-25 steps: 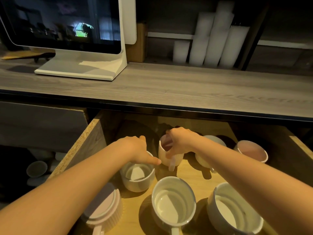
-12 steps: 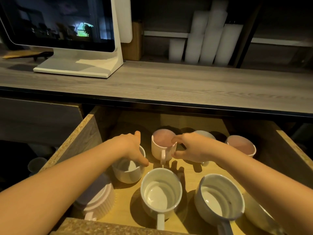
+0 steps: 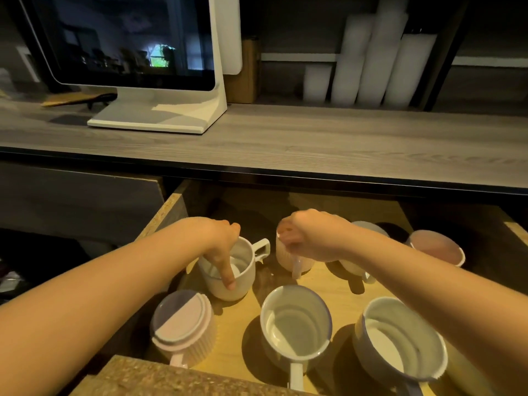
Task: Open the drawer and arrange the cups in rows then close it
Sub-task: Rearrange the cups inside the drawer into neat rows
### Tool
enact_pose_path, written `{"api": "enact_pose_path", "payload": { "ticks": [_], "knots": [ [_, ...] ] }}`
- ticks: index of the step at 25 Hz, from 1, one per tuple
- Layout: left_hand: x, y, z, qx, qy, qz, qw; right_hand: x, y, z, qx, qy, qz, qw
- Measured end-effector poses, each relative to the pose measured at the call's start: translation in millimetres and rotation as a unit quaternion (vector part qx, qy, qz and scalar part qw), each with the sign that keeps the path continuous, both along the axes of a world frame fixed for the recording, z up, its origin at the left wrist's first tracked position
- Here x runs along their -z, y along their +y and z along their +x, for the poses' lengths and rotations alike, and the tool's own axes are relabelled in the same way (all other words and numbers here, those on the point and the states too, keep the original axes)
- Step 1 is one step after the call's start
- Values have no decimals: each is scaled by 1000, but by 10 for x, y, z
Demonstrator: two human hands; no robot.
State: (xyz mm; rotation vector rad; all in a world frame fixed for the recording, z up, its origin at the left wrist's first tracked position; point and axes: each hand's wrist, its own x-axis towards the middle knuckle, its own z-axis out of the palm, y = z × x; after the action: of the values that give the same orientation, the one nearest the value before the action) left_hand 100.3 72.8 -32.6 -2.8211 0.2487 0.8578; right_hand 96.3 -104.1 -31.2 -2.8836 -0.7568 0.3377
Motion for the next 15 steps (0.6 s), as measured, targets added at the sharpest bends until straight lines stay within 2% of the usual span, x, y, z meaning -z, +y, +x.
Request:
{"api": "enact_pose_path", "payload": {
  "ticks": [5,11,15],
  "knots": [
    [-103,204,-260,46,-65,38,996,241,508,121,-93,42,6,995],
    [-240,489,-651,64,25,26,997,390,788,201,-136,62,-15,989],
    [-111,443,-784,75,31,9,997,378,811,183,-76,17,-34,996]
  ]
}}
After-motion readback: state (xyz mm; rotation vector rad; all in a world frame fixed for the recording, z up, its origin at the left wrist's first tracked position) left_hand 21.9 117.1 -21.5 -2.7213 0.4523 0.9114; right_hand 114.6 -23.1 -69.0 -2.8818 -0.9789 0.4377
